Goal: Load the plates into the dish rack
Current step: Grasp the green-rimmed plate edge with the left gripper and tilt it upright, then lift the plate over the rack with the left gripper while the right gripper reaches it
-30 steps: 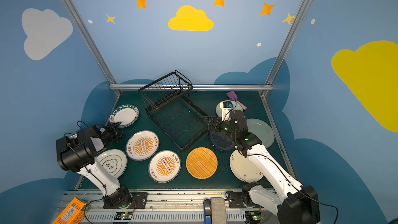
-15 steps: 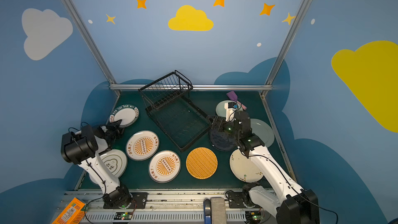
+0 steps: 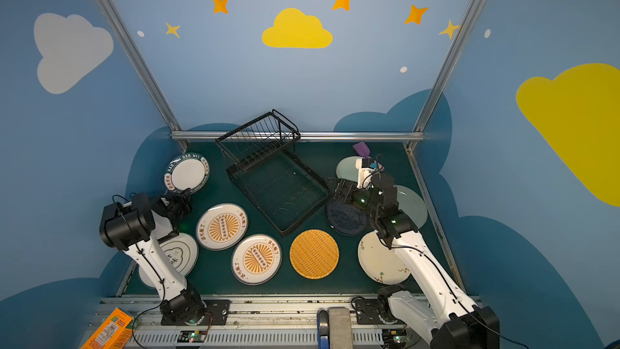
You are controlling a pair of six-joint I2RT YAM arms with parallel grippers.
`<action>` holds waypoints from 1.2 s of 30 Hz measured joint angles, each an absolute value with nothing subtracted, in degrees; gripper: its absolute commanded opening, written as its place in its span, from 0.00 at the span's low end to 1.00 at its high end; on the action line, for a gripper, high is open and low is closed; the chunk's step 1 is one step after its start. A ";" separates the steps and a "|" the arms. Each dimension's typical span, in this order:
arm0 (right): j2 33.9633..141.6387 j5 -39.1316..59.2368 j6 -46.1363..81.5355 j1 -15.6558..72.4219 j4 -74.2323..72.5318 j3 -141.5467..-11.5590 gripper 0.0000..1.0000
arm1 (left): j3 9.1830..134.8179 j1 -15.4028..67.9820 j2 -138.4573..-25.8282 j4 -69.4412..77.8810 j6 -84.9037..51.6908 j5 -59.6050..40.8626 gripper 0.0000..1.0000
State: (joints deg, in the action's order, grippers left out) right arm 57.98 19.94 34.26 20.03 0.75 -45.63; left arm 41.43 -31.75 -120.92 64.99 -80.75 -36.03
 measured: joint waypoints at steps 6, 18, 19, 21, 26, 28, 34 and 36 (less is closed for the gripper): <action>58.04 19.97 34.26 19.90 1.34 -45.63 0.89 | 37.10 -32.01 -115.18 59.79 -82.17 -36.18 0.04; 59.40 20.34 33.63 19.86 5.54 -49.39 0.90 | 31.27 -38.57 -71.96 26.63 -75.50 -39.33 0.04; 59.57 20.47 33.52 19.86 6.02 -50.02 0.90 | 31.88 -39.20 -68.23 22.28 -74.22 -39.55 0.04; 59.83 20.69 33.17 19.86 7.18 -51.64 0.89 | 35.18 -40.86 -60.18 11.31 -70.43 -40.95 0.04; 60.01 21.12 32.64 19.86 9.37 -55.24 0.90 | 44.82 -40.66 -54.92 -3.03 -65.43 -46.57 0.04; 60.55 21.63 32.47 19.88 10.39 -57.23 0.90 | 46.96 -37.95 -54.68 -5.69 -64.64 -48.14 0.04; 66.11 24.25 31.24 20.93 13.67 -66.46 0.89 | 55.33 -21.08 -55.37 -13.39 -60.97 -49.47 0.04; 68.60 25.63 30.87 21.58 14.55 -69.80 0.90 | 58.37 -14.66 -56.60 -13.67 -59.88 -49.93 0.04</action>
